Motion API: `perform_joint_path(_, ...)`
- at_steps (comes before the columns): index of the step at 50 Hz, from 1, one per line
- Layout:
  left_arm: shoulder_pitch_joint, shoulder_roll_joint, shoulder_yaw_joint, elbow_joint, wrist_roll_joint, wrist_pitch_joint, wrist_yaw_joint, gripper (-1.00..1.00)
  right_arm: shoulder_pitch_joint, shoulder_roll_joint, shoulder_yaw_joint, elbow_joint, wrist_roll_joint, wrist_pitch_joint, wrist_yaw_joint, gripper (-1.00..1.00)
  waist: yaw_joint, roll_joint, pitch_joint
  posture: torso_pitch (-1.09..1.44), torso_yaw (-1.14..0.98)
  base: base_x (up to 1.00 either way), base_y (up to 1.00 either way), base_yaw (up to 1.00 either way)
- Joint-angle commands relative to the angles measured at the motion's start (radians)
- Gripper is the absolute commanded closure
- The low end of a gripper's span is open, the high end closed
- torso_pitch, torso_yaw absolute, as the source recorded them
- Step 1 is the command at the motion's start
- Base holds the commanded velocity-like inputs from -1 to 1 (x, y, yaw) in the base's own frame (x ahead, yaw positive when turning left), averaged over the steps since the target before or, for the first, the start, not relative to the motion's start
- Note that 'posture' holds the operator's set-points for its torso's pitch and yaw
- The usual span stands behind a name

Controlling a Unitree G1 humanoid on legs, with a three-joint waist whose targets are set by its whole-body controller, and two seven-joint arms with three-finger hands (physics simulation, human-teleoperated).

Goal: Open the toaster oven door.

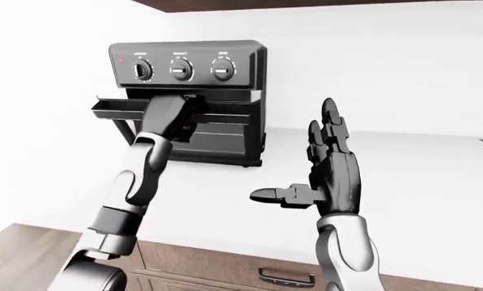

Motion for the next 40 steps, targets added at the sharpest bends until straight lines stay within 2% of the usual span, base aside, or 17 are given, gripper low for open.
perform_joint_path(1, 0.005, 0.001, 0.011, 0.007, -0.033, 0.017, -0.049, 0.28, -0.023, -0.003, 0.000, -0.028, 0.002, -0.023, 0.001, -1.00, 0.000, -0.008, 0.011, -0.50, 0.00, 0.00, 0.00, 0.00)
perform_joint_path(4, 0.036, -0.003, 0.009, -0.030, -0.036, 0.024, -0.059, 0.13, -0.025, -0.003, 0.001, -0.032, 0.002, -0.017, 0.000, -1.00, 0.001, -0.008, 0.010, -0.50, 0.00, 0.00, 0.00, 0.00)
perform_joint_path(10, 0.087, -0.013, -0.001, -0.101, -0.022, 0.031, -0.089, 0.01, -0.023, -0.002, 0.002, -0.023, 0.000, -0.025, 0.001, -1.00, 0.006, -0.010, 0.006, -0.50, 0.00, 0.00, 0.00, 0.00)
perform_joint_path(13, 0.125, -0.019, 0.000, -0.173, -0.017, 0.040, -0.117, 0.01, -0.024, -0.003, 0.000, -0.018, 0.001, -0.030, 0.002, -1.00, 0.008, -0.010, 0.006, -0.50, 0.00, 0.00, 0.00, 0.00)
perform_joint_path(23, 0.284, -0.032, -0.006, -0.394, 0.012, 0.050, -0.193, 0.22, -0.029, -0.013, -0.030, -0.035, 0.021, -0.013, -0.001, -1.00, 0.010, -0.011, 0.013, -0.50, 0.00, 0.00, 0.00, 0.00)
perform_joint_path(32, 0.408, -0.042, -0.012, -0.601, 0.035, 0.064, -0.275, 0.20, -0.029, -0.013, -0.029, -0.039, 0.022, -0.010, -0.004, -1.00, 0.006, -0.009, 0.013, -0.50, 0.00, 0.00, 0.00, 0.00)
perform_joint_path(33, 0.430, -0.042, -0.010, -0.633, 0.038, 0.064, -0.285, 0.11, -0.029, -0.014, -0.031, -0.040, 0.023, -0.009, -0.004, -1.00, 0.007, -0.009, 0.013, -0.50, 0.00, 0.00, 0.00, 0.00)
perform_joint_path(35, 0.452, -0.042, -0.008, -0.661, 0.038, 0.063, -0.295, 0.06, -0.029, -0.015, -0.031, -0.041, 0.024, -0.008, -0.004, -1.00, 0.006, -0.009, 0.013, -0.50, 0.00, 0.00, 0.00, 0.00)
perform_joint_path(37, 0.522, -0.039, -0.003, -0.736, 0.036, 0.055, -0.304, 0.08, -0.030, -0.016, -0.038, -0.043, 0.028, -0.005, -0.005, -1.00, 0.007, -0.009, 0.012, -0.50, 0.00, 0.00, 0.00, 0.00)
perform_joint_path(40, 0.569, -0.033, 0.008, -0.761, 0.026, 0.045, -0.306, 0.12, -0.030, -0.016, -0.039, -0.051, 0.031, 0.001, -0.007, -1.00, 0.005, -0.008, 0.012, -0.50, 0.00, 0.00, 0.00, 0.00)
